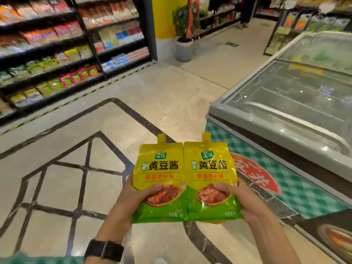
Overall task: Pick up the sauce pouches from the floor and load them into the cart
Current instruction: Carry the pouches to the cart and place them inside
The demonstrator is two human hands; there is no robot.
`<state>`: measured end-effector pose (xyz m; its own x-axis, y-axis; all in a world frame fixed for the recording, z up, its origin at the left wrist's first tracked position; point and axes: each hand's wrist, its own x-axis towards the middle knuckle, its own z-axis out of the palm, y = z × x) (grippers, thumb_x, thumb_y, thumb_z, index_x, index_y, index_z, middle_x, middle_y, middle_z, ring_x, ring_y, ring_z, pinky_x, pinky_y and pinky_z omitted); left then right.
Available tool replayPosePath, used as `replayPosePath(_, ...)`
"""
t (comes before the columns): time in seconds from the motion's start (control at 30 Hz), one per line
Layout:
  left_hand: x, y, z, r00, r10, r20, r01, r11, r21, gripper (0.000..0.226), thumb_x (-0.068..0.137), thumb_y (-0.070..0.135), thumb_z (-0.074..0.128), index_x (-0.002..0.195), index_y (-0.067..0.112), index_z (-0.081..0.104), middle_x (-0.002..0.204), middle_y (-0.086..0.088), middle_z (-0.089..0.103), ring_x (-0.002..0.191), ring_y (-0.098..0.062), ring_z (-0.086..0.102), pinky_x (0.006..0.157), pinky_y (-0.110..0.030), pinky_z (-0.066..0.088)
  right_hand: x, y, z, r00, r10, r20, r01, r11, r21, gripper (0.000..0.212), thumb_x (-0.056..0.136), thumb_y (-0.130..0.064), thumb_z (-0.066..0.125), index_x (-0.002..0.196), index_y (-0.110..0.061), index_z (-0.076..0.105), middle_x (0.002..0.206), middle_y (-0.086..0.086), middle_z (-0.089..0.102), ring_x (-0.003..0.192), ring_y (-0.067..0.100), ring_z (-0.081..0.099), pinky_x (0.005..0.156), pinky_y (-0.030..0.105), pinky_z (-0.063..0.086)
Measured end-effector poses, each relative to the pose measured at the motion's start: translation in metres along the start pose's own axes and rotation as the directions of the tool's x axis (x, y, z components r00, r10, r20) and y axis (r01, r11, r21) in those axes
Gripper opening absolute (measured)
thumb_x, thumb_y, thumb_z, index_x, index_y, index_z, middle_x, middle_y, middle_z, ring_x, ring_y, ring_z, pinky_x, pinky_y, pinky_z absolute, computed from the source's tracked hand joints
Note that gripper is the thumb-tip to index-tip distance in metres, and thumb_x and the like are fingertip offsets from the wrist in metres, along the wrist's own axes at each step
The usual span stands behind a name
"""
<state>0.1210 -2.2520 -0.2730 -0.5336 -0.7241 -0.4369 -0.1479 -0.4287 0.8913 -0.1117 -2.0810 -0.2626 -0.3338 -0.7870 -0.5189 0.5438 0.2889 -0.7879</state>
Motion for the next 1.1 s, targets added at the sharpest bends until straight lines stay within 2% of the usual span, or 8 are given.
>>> replayPosePath(0.2,0.001,-0.005,0.082,0.983,0.013,0.183,-0.032,0.994,0.103,0.101,0.04,0.036,0.094,0.131,0.02,0.055,0.111,-0.01,0.075,0.096,-0.034,0.074,0.082,-0.05,0.06,-0.059,0.003,-0.073,0.987,-0.049,-0.155,0.065,0.992,0.104,0.056,0.064,-0.004,0.08,0.117,-0.009,0.06,0.101,0.014,0.076,0.088,0.031,0.074,0.064,0.037,0.061)
replayPosePath(0.37,-0.014,-0.019,0.175,0.959,0.024,0.284,-0.07,0.985,0.154,0.115,0.02,0.051,0.098,0.123,0.021,0.058,0.105,-0.008,0.077,0.09,-0.031,0.076,0.066,-0.037,0.061,-0.111,0.011,-0.156,0.957,-0.081,-0.279,0.122,0.983,0.133,0.08,0.051,-0.014,0.09,0.124,-0.009,0.058,0.109,0.014,0.074,0.098,0.034,0.072,0.073,0.042,0.06)
replayPosePath(0.63,-0.036,-0.045,0.335,0.847,-0.076,0.527,-0.072,0.964,0.255,0.094,0.045,0.03,0.095,0.13,0.018,0.058,0.115,-0.015,0.074,0.103,-0.038,0.071,0.091,-0.058,0.055,-0.222,0.028,-0.276,0.873,-0.156,-0.461,0.292,0.926,0.24,0.102,0.022,-0.025,0.099,0.116,-0.008,0.063,0.104,0.017,0.074,0.09,0.033,0.073,0.065,0.039,0.061)
replayPosePath(0.7,-0.04,-0.05,0.379,0.797,-0.117,0.593,-0.092,0.946,0.311,0.097,0.042,0.035,0.099,0.129,0.02,0.059,0.116,-0.014,0.073,0.104,-0.036,0.071,0.091,-0.058,0.055,-0.251,0.035,-0.3,0.834,-0.177,-0.523,0.361,0.892,0.274,0.107,0.019,-0.027,0.1,0.117,-0.007,0.063,0.106,0.019,0.074,0.093,0.035,0.073,0.066,0.04,0.061)
replayPosePath(0.8,-0.048,-0.062,0.451,0.711,-0.131,0.691,-0.195,0.907,0.373,0.104,0.03,0.046,0.1,0.123,0.015,0.062,0.104,-0.006,0.078,0.091,-0.022,0.076,0.069,-0.032,0.061,-0.291,0.055,-0.334,0.738,-0.183,-0.649,0.473,0.827,0.305,0.105,0.026,-0.027,0.1,0.121,-0.003,0.063,0.111,0.021,0.071,0.101,0.039,0.069,0.077,0.045,0.061)
replayPosePath(0.9,-0.061,-0.081,0.529,0.554,-0.235,0.799,-0.226,0.881,0.416,0.084,0.051,0.025,0.096,0.125,0.007,0.062,0.099,-0.008,0.078,0.083,-0.019,0.076,0.061,-0.024,0.058,-0.33,0.079,-0.362,0.605,-0.16,-0.78,0.595,0.742,0.309,0.097,0.032,-0.026,0.1,0.118,0.0,0.064,0.113,0.023,0.07,0.102,0.04,0.068,0.082,0.046,0.059)
replayPosePath(1.03,-0.085,-0.119,0.636,0.352,-0.334,0.875,-0.316,0.837,0.446,0.115,0.015,0.05,0.1,0.117,0.009,0.064,0.096,-0.009,0.078,0.078,-0.017,0.076,0.06,-0.023,0.058,-0.384,0.107,-0.398,0.39,-0.069,-0.918,0.719,0.646,0.257,0.09,0.032,-0.025,0.1,0.112,-0.001,0.068,0.113,0.025,0.07,0.103,0.041,0.068,0.094,0.056,0.052)
replayPosePath(1.1,-0.1,-0.141,0.69,0.238,-0.379,0.894,-0.333,0.833,0.442,0.115,0.012,0.052,0.099,0.114,0.01,0.064,0.093,-0.007,0.079,0.081,-0.018,0.076,0.061,-0.023,0.058,-0.411,0.116,-0.413,0.289,0.0,-0.957,0.76,0.609,0.229,0.093,0.028,-0.027,0.101,0.111,-0.001,0.068,0.109,0.024,0.071,0.097,0.039,0.07,0.085,0.051,0.057)
